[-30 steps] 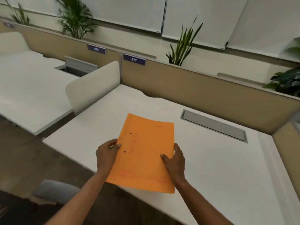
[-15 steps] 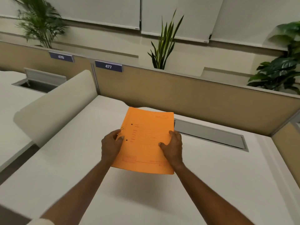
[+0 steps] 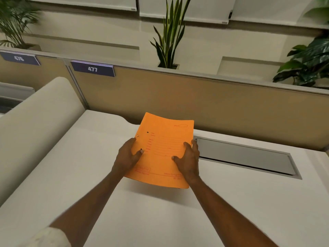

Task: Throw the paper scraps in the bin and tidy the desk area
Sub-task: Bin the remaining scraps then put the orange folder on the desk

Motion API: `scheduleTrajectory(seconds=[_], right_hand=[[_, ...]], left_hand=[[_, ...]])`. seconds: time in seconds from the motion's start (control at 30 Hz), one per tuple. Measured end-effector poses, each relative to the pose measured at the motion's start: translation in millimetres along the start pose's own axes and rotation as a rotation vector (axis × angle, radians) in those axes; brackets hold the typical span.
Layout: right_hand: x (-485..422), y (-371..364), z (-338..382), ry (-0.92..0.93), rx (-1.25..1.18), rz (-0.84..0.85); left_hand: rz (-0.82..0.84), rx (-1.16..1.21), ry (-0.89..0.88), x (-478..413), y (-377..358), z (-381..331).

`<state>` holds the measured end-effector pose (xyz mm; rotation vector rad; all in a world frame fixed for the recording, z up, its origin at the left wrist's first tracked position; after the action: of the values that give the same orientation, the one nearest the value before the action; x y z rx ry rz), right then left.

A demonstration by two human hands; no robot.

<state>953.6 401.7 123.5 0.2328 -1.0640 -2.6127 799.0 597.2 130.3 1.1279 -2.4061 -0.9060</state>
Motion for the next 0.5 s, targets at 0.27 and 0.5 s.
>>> scheduleTrajectory(seconds=[0.27,0.5], right_hand=[[-51,-55,-27,0.009,0.097,0.055],[-67,-90,-54,0.053,0.22,0.167]], left_hand=[[0.103,-0.049,-0.046,-56,-50,26],[0.16,-0.193,-0.074,-72,-85,58]])
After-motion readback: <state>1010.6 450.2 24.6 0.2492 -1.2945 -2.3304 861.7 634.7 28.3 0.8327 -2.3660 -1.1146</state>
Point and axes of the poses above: each hand's wrist, its own x-axis away from the middle knuckle, its own y-axis out of the back of the hand, z = x × y, the point moved 4 cm from there along -x, towards the middle knuckle, and after that the axes turned 9 degrees about -z, right-handed, at the moved point
